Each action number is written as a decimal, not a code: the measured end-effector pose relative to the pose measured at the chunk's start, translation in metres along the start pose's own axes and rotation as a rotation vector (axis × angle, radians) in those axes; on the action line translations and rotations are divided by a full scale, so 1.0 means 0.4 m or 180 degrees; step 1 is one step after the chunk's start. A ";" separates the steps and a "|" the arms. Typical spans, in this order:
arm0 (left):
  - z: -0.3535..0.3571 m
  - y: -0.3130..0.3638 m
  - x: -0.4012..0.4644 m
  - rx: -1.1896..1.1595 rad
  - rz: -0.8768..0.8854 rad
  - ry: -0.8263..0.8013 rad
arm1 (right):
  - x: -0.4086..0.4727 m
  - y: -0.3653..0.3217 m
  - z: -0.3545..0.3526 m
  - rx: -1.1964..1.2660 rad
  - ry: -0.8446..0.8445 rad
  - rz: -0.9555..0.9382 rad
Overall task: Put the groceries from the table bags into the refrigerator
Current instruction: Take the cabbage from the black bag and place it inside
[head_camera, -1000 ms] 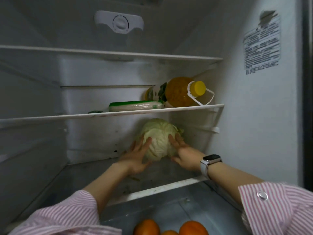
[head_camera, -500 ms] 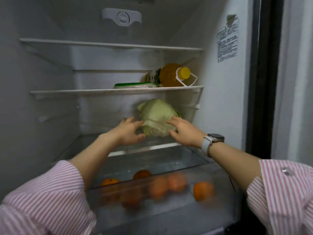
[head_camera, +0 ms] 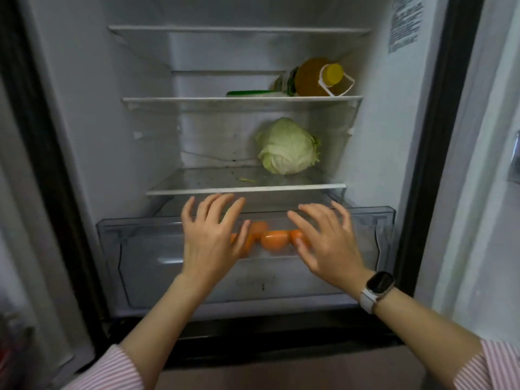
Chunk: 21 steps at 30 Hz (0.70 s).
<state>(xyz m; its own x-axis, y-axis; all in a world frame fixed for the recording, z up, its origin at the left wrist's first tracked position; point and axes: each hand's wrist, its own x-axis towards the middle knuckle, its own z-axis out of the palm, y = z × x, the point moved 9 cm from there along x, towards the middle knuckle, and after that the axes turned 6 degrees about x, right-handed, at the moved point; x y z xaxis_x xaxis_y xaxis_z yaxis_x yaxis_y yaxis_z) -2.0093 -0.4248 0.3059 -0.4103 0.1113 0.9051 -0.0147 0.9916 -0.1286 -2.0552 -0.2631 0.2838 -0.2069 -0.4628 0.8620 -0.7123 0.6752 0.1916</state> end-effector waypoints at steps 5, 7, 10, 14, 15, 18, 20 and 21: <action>0.065 0.014 -0.087 0.0462 0.0257 -0.0163 | -0.041 0.007 0.061 -0.0485 -0.0465 -0.0107; 0.098 -0.002 -0.074 0.0475 0.0246 -0.0302 | -0.031 0.024 0.088 -0.0564 -0.0714 -0.0105; 0.155 -0.029 -0.043 0.0530 0.0199 -0.0636 | -0.003 0.054 0.139 -0.0650 -0.1088 -0.0002; 0.224 -0.048 -0.005 0.0651 0.0153 -0.0995 | 0.035 0.077 0.199 -0.0755 -0.1298 0.0392; 0.244 -0.054 0.004 0.0675 0.0123 -0.1087 | 0.041 0.084 0.213 -0.0774 -0.1353 0.0482; 0.314 -0.068 0.019 0.0708 0.0055 -0.1357 | 0.054 0.111 0.264 -0.0799 -0.1503 0.0681; 0.354 -0.076 0.026 0.0753 0.0029 -0.1471 | 0.066 0.130 0.303 -0.0736 -0.1609 0.0803; 0.371 -0.079 0.031 0.0753 0.0027 -0.1481 | 0.072 0.137 0.323 -0.0702 -0.1656 0.0861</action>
<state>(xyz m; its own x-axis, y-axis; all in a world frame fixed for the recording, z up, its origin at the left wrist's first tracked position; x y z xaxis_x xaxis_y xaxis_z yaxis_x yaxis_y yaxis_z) -2.1491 -0.4647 0.2611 -0.7723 0.0249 0.6348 -0.1931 0.9428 -0.2718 -2.1866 -0.3136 0.2584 -0.6995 -0.4405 0.5628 -0.4453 0.8845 0.1389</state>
